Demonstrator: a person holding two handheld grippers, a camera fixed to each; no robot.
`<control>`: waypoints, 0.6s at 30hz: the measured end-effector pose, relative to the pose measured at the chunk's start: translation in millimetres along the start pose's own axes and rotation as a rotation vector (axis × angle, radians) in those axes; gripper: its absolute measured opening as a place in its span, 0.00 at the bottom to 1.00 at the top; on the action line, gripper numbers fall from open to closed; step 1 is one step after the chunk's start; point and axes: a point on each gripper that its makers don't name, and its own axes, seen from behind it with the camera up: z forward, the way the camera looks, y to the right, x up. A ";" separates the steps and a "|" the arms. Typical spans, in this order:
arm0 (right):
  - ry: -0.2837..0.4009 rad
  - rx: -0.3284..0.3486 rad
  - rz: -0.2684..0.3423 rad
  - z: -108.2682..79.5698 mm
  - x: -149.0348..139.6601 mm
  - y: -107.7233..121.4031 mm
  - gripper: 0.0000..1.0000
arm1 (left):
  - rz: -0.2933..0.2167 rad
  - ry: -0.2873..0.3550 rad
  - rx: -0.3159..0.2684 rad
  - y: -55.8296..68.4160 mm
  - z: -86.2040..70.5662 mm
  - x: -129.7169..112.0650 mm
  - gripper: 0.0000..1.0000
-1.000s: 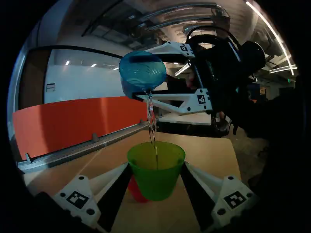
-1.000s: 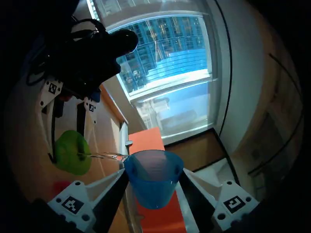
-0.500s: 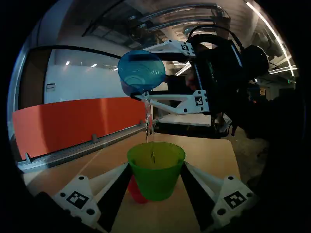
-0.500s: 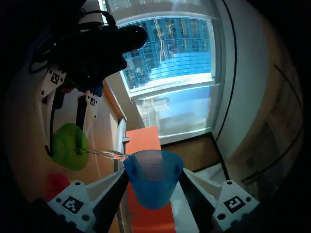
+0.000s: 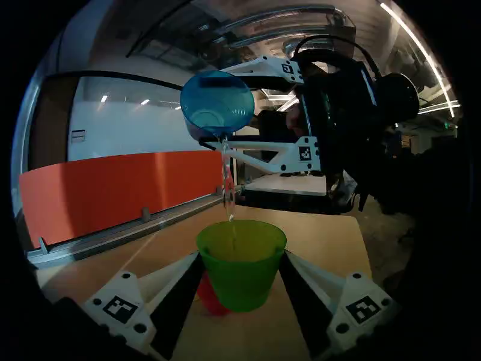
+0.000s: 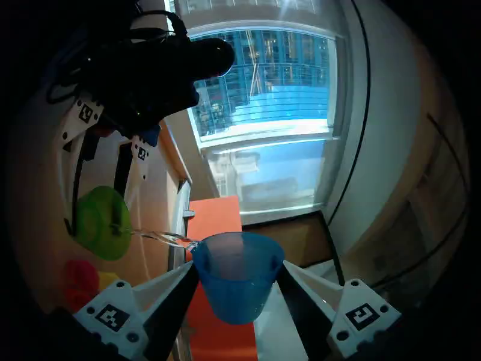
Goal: Pour water
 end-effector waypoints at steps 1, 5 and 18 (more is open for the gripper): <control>-0.001 -0.001 -0.004 0.2 0.3 0.4 0.88 | 0.000 0.000 0.000 -0.2 0.1 0.0 0.84; -0.001 -0.003 -0.023 1.4 2.2 1.5 0.88 | -0.001 0.000 0.001 -0.9 0.8 0.1 0.84; -0.009 -0.006 -0.087 3.1 7.5 2.7 0.88 | -0.002 0.001 0.003 -2.8 1.3 1.7 0.84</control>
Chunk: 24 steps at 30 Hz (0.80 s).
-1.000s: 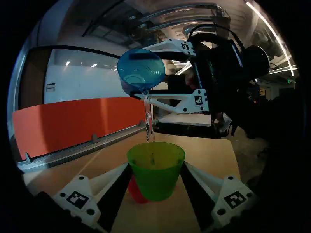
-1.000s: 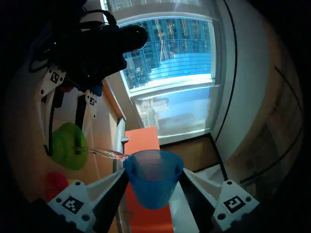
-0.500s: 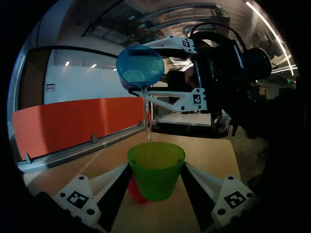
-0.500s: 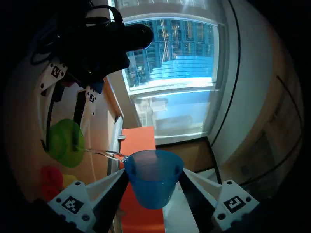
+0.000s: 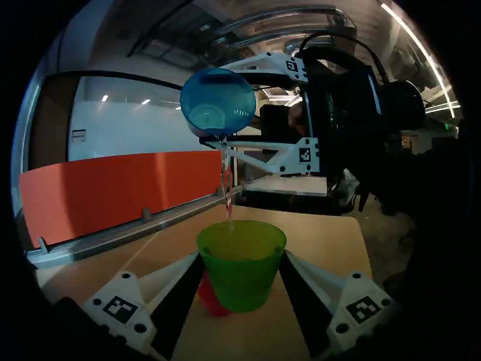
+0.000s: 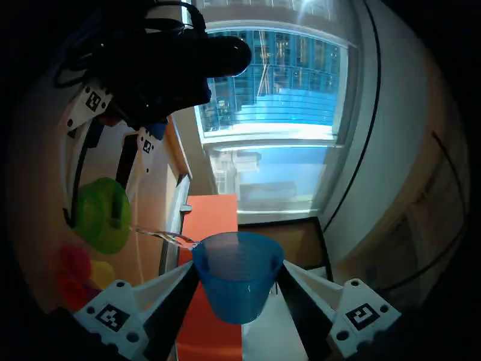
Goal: Pour water
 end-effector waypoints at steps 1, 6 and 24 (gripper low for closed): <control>0.000 -0.001 -0.004 -0.2 0.1 0.6 0.88 | 0.001 0.000 0.000 -0.1 0.1 0.2 0.84; 0.000 -0.009 -0.027 -0.8 0.2 3.8 0.88 | 0.002 0.002 -0.001 -0.2 0.8 1.0 0.84; 0.013 -0.017 -0.120 2.0 11.7 4.9 0.88 | 0.001 0.006 0.004 -2.0 3.4 1.4 0.83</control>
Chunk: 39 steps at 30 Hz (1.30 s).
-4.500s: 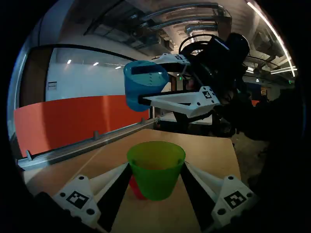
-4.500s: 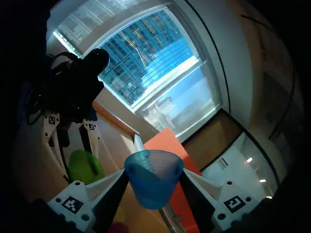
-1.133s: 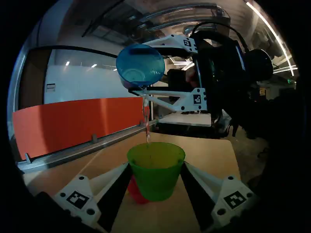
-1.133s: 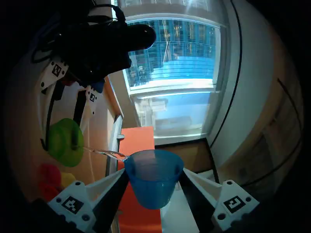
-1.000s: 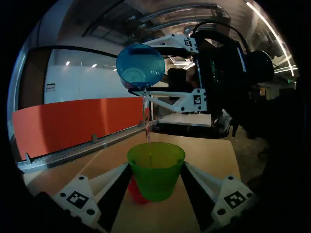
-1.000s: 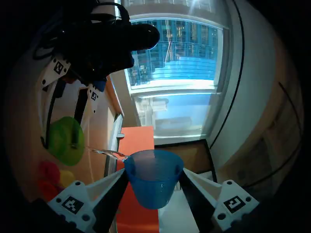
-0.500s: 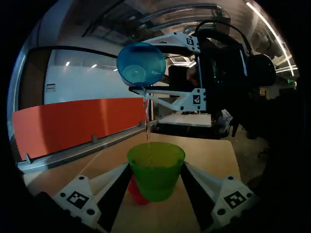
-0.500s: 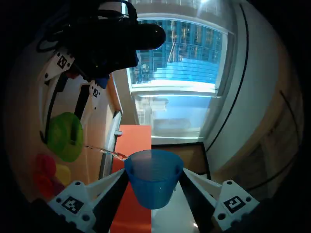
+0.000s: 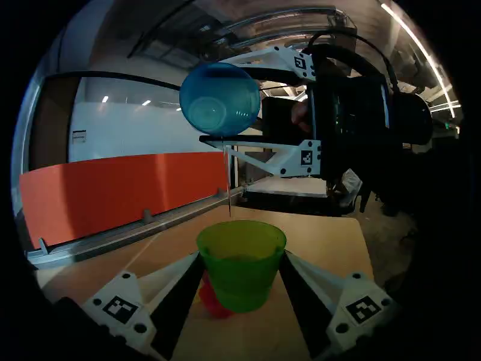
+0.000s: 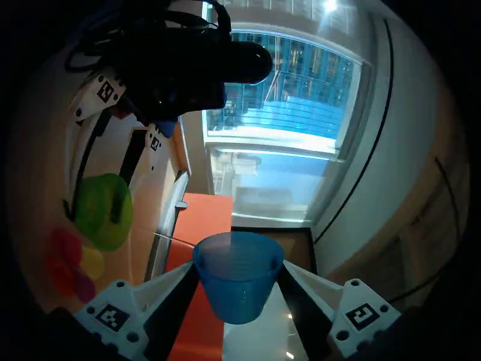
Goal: Pour water
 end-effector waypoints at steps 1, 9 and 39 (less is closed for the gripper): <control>0.001 -0.001 -0.004 0.0 0.7 0.2 0.88 | -0.001 0.001 0.001 -0.3 -0.2 0.2 0.84; 0.005 -0.002 -0.023 0.2 4.0 -0.1 0.88 | -0.006 0.009 0.004 -1.6 -1.5 1.9 0.83; 0.072 0.012 0.772 -22.9 0.5 -10.5 0.88 | 0.011 0.010 0.020 -4.0 -7.4 6.3 0.83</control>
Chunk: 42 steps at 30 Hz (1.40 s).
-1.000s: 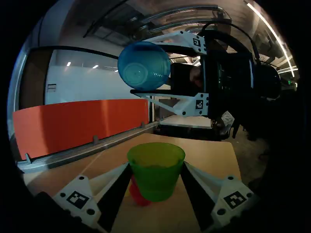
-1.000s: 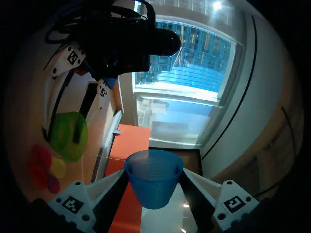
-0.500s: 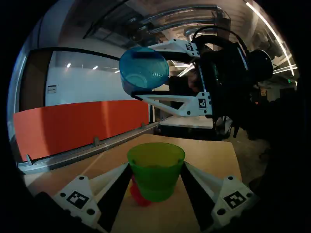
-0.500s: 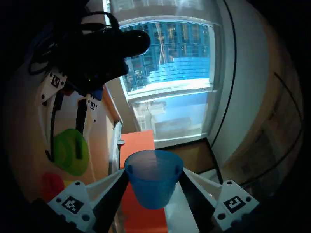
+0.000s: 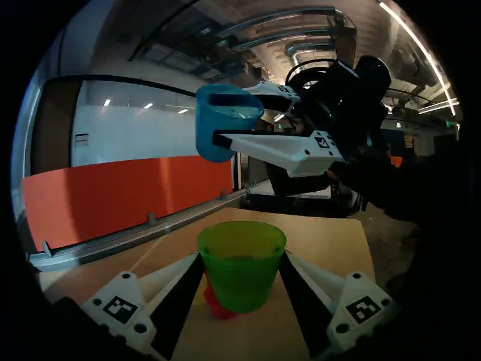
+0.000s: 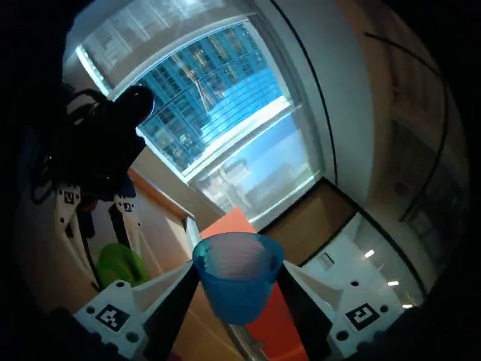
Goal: Pour water
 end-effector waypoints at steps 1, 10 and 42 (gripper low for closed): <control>0.001 0.003 0.032 -1.0 0.1 -1.2 0.88 | 0.000 0.000 0.001 -0.5 0.0 0.2 0.83; 0.005 0.046 0.303 -10.3 2.0 -15.4 0.88 | 0.003 0.000 0.011 -2.3 -0.6 2.5 0.84; -0.076 0.112 0.630 -51.0 -47.4 -49.6 0.88 | 0.009 -0.055 0.103 -36.8 -17.6 -12.9 0.83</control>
